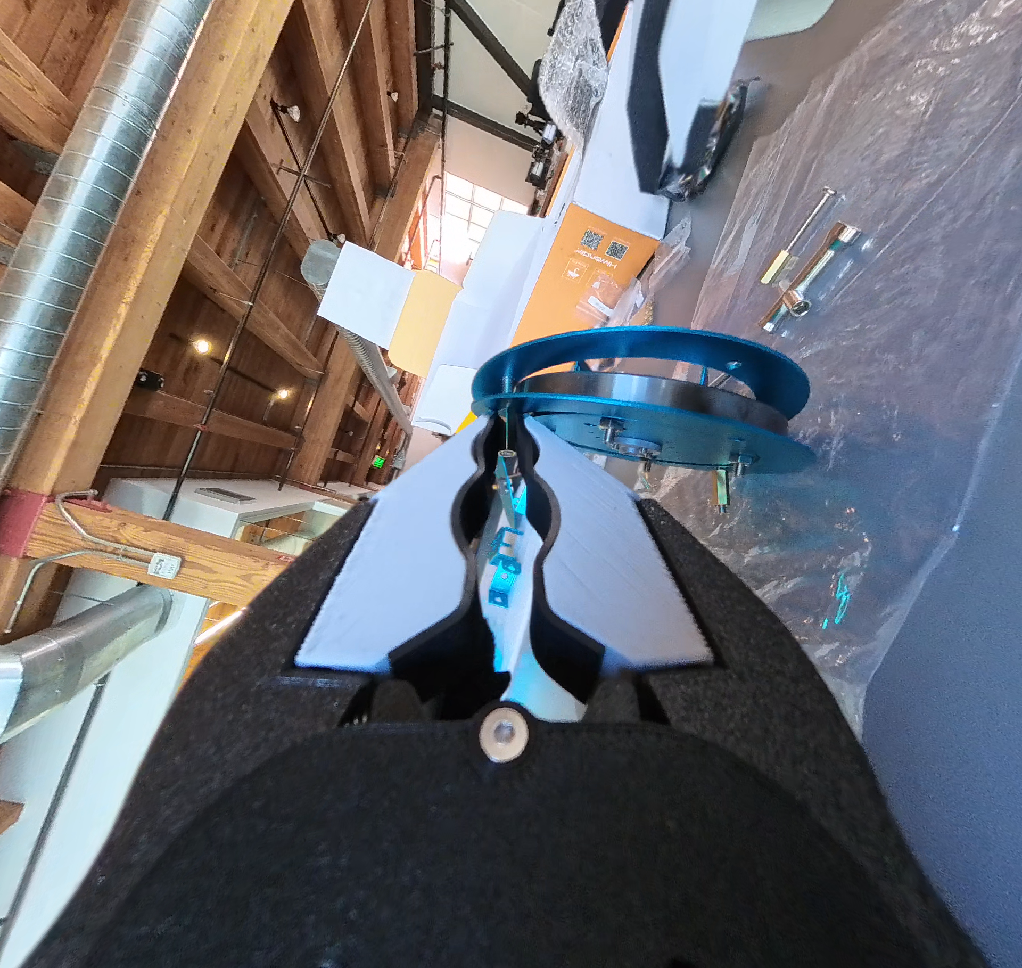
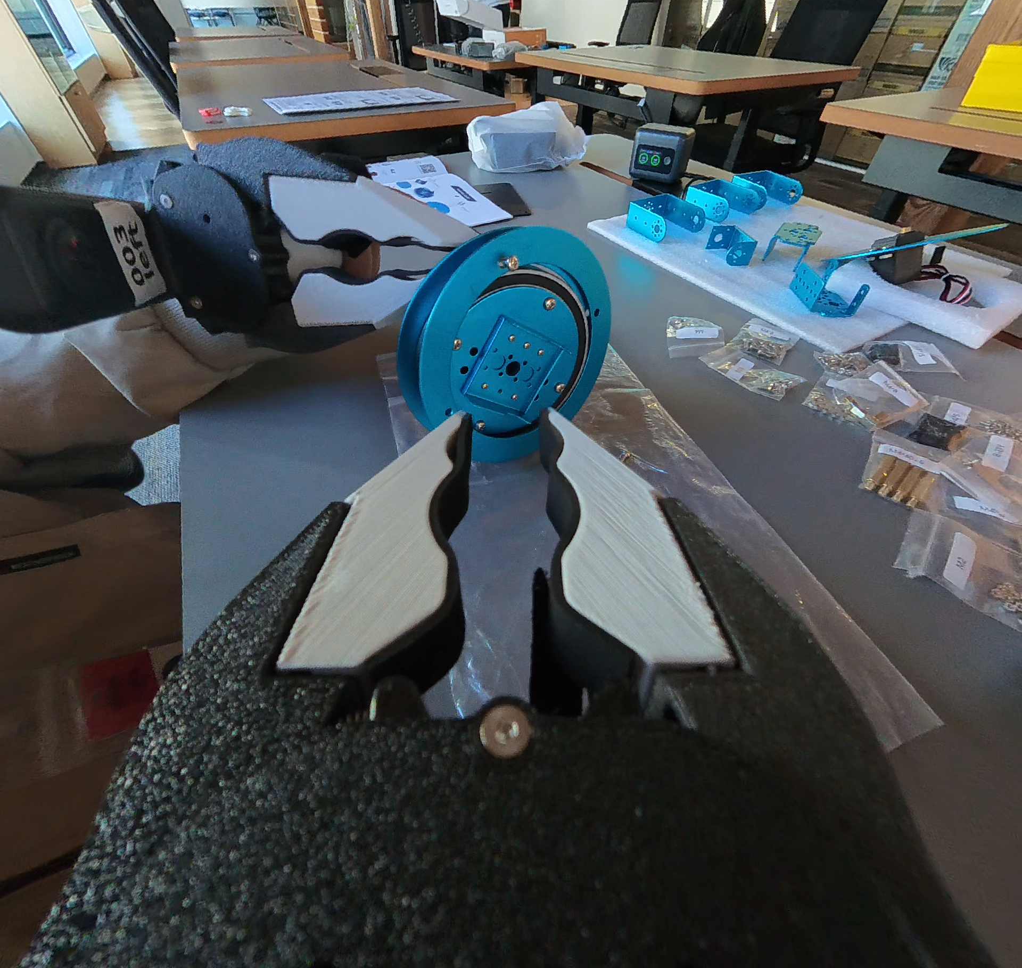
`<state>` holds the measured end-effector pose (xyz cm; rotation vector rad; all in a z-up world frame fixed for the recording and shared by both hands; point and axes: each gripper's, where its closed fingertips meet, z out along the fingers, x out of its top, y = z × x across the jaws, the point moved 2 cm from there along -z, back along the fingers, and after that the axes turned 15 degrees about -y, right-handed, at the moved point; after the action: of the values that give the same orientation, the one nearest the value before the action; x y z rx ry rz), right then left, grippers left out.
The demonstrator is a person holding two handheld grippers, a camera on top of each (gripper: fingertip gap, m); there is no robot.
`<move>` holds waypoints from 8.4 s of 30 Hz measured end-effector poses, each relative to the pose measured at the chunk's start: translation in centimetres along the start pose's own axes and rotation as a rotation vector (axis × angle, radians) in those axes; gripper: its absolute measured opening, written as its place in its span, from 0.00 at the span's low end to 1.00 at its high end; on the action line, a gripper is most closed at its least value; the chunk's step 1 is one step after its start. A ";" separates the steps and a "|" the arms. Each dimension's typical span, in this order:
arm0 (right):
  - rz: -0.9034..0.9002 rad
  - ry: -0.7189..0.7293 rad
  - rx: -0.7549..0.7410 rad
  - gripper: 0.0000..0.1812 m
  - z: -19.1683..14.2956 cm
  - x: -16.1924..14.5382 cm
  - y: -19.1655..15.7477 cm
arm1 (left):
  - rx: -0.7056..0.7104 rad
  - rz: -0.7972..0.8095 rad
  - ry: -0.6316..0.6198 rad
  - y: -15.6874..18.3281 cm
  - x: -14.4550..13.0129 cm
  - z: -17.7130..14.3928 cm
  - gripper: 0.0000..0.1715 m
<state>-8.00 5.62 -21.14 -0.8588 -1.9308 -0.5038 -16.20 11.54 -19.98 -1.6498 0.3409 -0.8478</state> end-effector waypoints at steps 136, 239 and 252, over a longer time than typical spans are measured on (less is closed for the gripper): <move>-0.170 -0.417 0.441 0.11 5.1 2.3 1.0 | -1.228 -0.561 -0.006 3.2 -1.6 0.3 0.26; -0.212 -0.146 0.535 0.17 3.7 2.5 1.0 | -1.258 -0.709 0.178 1.3 -3.1 -1.6 0.07; -0.233 -0.258 0.484 0.11 4.9 0.8 0.7 | -1.290 -0.651 0.205 2.1 -3.6 -2.1 0.02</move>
<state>-10.63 9.51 -22.79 -0.4021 -2.2715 -0.0441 -19.64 11.74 -23.10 -2.9692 0.5639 -1.4316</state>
